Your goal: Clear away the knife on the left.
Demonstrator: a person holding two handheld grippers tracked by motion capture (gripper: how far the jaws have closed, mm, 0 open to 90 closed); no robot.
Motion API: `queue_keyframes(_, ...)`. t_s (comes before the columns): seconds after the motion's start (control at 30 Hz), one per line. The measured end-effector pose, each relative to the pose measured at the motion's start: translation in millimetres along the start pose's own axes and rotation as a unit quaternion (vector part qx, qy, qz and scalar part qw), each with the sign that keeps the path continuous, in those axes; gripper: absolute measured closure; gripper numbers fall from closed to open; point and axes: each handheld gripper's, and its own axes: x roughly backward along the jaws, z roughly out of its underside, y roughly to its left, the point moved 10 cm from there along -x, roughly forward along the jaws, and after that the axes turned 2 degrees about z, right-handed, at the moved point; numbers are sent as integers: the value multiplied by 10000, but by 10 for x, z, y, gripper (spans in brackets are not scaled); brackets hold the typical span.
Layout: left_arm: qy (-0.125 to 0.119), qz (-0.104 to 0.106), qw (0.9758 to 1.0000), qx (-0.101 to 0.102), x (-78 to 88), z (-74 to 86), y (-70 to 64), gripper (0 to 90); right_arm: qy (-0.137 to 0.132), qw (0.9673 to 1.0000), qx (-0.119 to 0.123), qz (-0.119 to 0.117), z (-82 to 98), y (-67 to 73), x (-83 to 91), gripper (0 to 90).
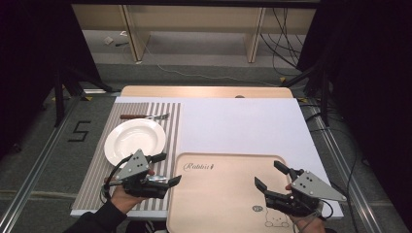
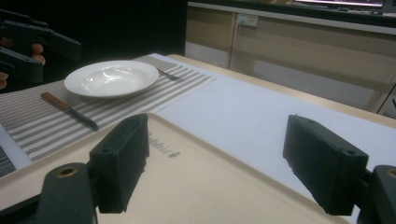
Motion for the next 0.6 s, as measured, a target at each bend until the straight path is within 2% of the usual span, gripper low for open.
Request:
queue_keyframes(0.5,79,38,10000,31,-22,13,2,153,-10,10000,-15,-18,1,-2,-1,236)
queue_keyframes(0.6,177,39,9998,52,-35,34,23,154,-21,10000,-49,-17,2,-19,-6,236)
